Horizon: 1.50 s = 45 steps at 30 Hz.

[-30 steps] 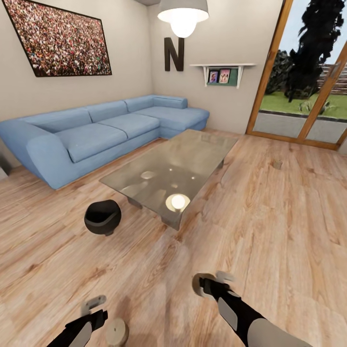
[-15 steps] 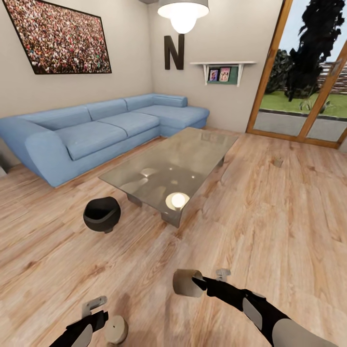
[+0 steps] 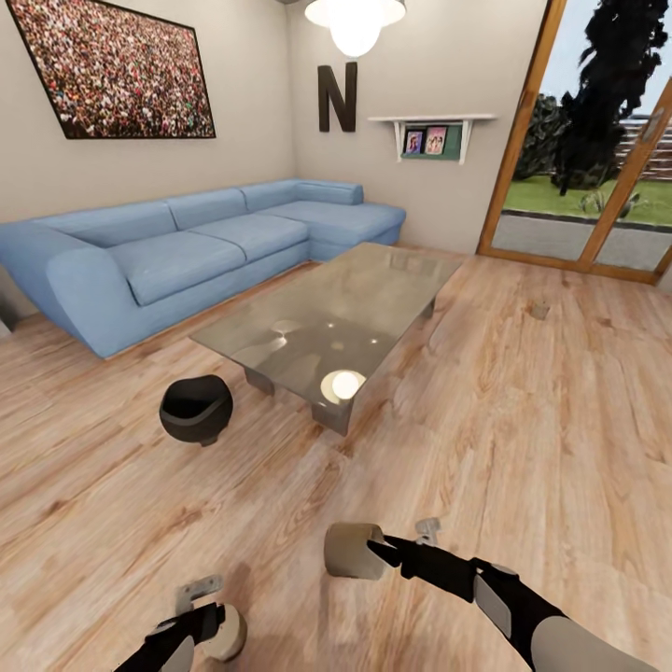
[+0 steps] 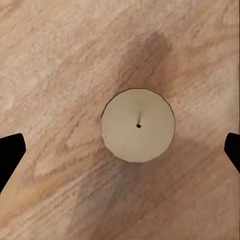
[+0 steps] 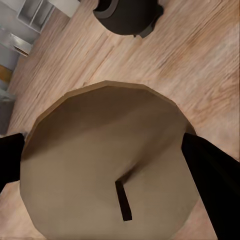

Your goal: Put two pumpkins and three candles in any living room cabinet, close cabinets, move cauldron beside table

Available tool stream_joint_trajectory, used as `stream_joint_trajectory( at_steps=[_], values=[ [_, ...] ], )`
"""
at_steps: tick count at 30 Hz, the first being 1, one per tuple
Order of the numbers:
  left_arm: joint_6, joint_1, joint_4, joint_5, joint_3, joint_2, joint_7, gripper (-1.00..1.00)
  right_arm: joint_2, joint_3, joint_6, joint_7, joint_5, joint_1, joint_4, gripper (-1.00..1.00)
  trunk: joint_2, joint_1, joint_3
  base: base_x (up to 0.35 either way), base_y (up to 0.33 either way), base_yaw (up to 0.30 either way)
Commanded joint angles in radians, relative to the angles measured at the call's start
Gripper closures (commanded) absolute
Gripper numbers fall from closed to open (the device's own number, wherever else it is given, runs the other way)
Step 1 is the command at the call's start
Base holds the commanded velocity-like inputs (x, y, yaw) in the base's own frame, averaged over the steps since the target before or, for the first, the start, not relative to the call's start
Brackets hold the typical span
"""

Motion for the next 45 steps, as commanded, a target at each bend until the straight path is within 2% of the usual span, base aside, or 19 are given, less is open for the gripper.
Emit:
stream_joint_trajectory(
  at_steps=[1, 3, 6, 10, 13, 25, 29, 31, 33, 37, 38, 40, 43, 45],
  values=[
    [-0.013, 0.000, 0.009, 0.007, -0.017, 0.000, 0.009, -1.00, 0.000, 0.005, 0.003, 0.029, -0.008, -0.001, -0.002, 1.00, -0.008, 0.004, -0.004, 0.000, 0.000, 0.000],
    [-0.036, 0.000, 0.028, 0.007, -0.026, -0.001, 0.009, -1.00, 0.000, 0.004, 0.028, 0.083, -0.011, -0.001, -0.009, 1.00, -0.022, 0.011, -0.010, 0.000, 0.000, 0.000],
    [-0.049, 0.000, 0.038, 0.006, -0.030, -0.002, 0.009, -1.00, 0.000, 0.001, 0.114, 0.121, -0.013, -0.001, -0.068, 1.00, -0.043, 0.023, -0.020, 0.000, 0.000, 0.000],
    [-0.053, 0.000, 0.041, 0.006, -0.031, -0.002, 0.009, -1.00, 0.001, -0.003, 0.262, 0.131, -0.020, -0.001, -0.277, 1.00, -0.071, 0.038, -0.032, 0.000, 0.000, 0.000],
    [-0.054, -0.001, 0.042, 0.007, -0.032, -0.002, 0.009, -1.00, 0.001, -0.006, 0.327, 0.127, -0.022, -0.001, -0.380, 1.00, -0.092, 0.050, -0.042, 0.000, 0.000, 0.000],
    [-0.043, -0.002, 0.029, 0.017, -0.033, -0.002, 0.000, -1.00, 0.001, -0.008, 0.376, 0.120, -0.026, -0.001, -0.468, 1.00, -0.176, 0.096, -0.079, 0.000, 0.000, 0.000],
    [-0.021, -0.004, 0.028, 0.017, -0.030, 0.000, -0.112, -1.00, -0.002, -0.010, 0.383, 0.122, -0.028, -0.001, -0.473, 1.00, -0.204, 0.111, -0.092, 0.000, 0.000, 0.000],
    [0.013, -0.010, 0.022, 0.017, -0.027, 0.006, -0.164, -1.00, -0.011, -0.012, 0.385, 0.123, -0.029, -0.001, -0.471, 1.00, -0.218, 0.119, -0.098, 0.000, 0.000, 0.000],
    [0.044, -0.012, 0.000, 0.016, -0.023, 0.016, -0.187, -1.00, -0.017, -0.013, 0.385, 0.123, -0.030, -0.001, -0.471, 1.00, -0.232, 0.126, -0.104, 0.000, 0.000, 0.000],
    [0.066, -0.023, -0.071, 0.015, -0.021, 0.046, -0.196, -1.00, -0.019, -0.012, 0.385, 0.118, -0.028, -0.001, -0.474, 1.00, -0.260, 0.142, -0.117, 0.000, 0.000, 0.000],
    [0.068, -0.027, -0.092, 0.016, -0.019, 0.060, -0.193, -1.00, -0.019, -0.012, 0.385, 0.115, -0.026, -0.001, -0.475, 1.00, -0.266, 0.146, -0.120, 0.000, 0.000, 0.000],
    [0.068, -0.037, -0.107, 0.018, 0.000, 0.085, -0.191, -1.00, -0.019, -0.012, 0.385, 0.110, -0.024, -0.001, -0.475, 1.00, -0.267, 0.146, -0.128, 0.000, 0.000, 0.000],
    [0.070, -0.057, -0.116, 0.014, 0.092, 0.105, -0.191, -1.00, -0.019, -0.012, 0.384, 0.065, -0.023, -0.001, -0.475, 1.00, -0.268, 0.148, -0.139, 0.000, 0.000, 0.000],
    [0.070, -0.065, -0.118, 0.011, 0.106, 0.107, -0.190, -1.00, -0.018, -0.013, 0.384, 0.050, -0.022, -0.001, -0.476, 1.00, -0.268, 0.149, -0.147, 0.000, 0.000, 0.000]
  ],
)
